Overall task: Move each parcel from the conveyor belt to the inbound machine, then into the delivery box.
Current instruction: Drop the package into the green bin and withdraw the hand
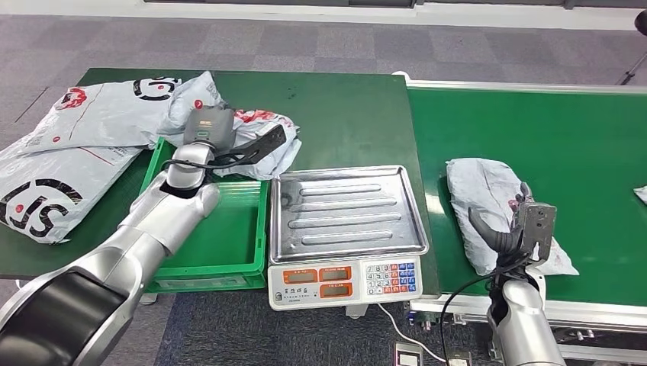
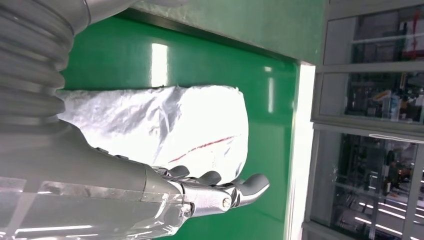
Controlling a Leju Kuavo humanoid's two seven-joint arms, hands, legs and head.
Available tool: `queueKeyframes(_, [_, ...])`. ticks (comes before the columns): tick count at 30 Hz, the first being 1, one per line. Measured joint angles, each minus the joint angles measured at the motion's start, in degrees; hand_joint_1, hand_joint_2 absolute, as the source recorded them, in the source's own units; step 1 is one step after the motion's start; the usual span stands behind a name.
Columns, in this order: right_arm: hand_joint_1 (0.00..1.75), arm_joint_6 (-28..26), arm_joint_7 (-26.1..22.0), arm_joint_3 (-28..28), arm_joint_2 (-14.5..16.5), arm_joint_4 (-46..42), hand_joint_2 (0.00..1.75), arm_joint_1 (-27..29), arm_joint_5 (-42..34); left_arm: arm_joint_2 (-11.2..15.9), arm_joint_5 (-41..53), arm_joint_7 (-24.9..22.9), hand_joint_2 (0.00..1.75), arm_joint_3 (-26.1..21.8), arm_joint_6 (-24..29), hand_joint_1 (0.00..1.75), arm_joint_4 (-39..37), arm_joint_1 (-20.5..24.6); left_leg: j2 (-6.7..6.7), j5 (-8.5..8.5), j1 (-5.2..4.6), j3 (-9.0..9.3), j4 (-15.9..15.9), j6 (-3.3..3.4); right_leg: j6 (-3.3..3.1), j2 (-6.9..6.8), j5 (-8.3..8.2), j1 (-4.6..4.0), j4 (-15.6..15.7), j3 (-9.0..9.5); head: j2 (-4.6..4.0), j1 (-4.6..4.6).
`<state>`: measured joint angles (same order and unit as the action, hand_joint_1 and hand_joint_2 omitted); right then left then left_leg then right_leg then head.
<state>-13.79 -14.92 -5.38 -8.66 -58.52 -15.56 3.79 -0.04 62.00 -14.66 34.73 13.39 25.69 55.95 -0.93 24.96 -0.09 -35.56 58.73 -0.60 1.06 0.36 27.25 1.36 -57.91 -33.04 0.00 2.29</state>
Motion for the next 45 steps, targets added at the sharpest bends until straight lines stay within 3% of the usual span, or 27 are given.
queueKeyframes(5, [0.0, -0.21, 0.27, 0.13, 0.02, 0.62, 1.75, -1.05, 0.12, 1.45, 2.45, -1.04, 1.75, -1.68, -2.07, 1.75, -1.01, -0.88, -0.03, 0.0, -0.02, -0.02, 0.01, 0.01, 0.0, -0.03, 0.0, 0.01, 0.01, -0.02, 0.0, 0.0])
queueKeyframes(9, [0.0, -0.35, 0.53, 0.2, 0.01, 1.43, 1.75, -1.99, 0.14, 2.02, 5.42, -3.02, 1.75, -2.2, -3.57, 0.0, -1.74, -1.24, -0.03, -0.01, -0.01, -0.02, 0.01, 0.0, 0.01, -0.03, -0.01, 0.0, 0.0, -0.02, 0.0, 0.0])
queueKeyframes(22, [0.0, -2.32, 0.68, 0.34, 0.0, 5.08, 1.75, -4.35, 2.17, 1.94, 7.82, -1.19, 1.75, -5.58, -2.0, 0.0, -1.21, -2.77, -0.03, -0.01, -0.01, -0.02, 0.01, 0.0, 0.01, -0.04, -0.01, 0.01, 0.0, -0.04, 0.0, 0.0])
queueKeyframes(27, [0.0, -3.04, 1.94, 0.47, -0.02, 6.14, 1.75, -4.97, 4.2, 1.04, 5.84, 2.99, 1.75, -7.0, -4.36, 0.0, -0.2, -3.23, -0.04, -0.01, -0.01, -0.02, 0.02, 0.0, 0.01, -0.05, -0.01, 0.01, 0.01, -0.04, 0.0, 0.0])
queueKeyframes(31, [0.0, -4.17, 3.77, 0.67, -0.34, 6.69, 1.75, -5.23, 6.74, 0.02, -0.65, 9.27, 1.75, -9.44, -5.45, 0.0, 1.65, -3.94, -0.04, -0.01, -0.01, -0.02, 0.03, 0.0, 0.01, -0.04, -0.01, 0.01, 0.01, -0.04, 0.0, 0.0])
queueKeyframes(38, [0.0, -9.37, 9.99, 1.12, -2.29, 6.97, 1.75, -3.85, 16.42, -1.87, -21.09, 21.8, 1.75, -16.31, -8.55, 0.0, 8.69, -6.82, -0.02, 0.01, -0.05, -0.03, 0.03, 0.01, 0.01, -0.03, -0.01, 0.03, 0.01, -0.06, 0.0, 0.0])
queueKeyframes(43, [0.0, -11.1, 14.21, 1.73, -3.4, 8.63, 1.75, -4.1, 23.65, -3.19, -34.16, 25.25, 1.75, -19.27, -12.47, 0.0, 13.11, -9.35, -0.01, 0.01, -0.05, -0.03, 0.02, 0.01, 0.01, -0.02, -0.01, 0.03, 0.01, -0.07, 0.0, 0.01])
queueKeyframes(45, [0.0, -12.34, 16.63, 2.13, -3.88, 9.92, 1.75, -4.52, 27.84, -3.86, -36.14, 25.95, 1.75, -19.83, -11.44, 0.0, 14.6, -10.56, -0.03, 0.0, -0.05, -0.02, 0.03, 0.01, 0.01, -0.05, -0.01, 0.03, 0.01, -0.06, 0.0, 0.01])
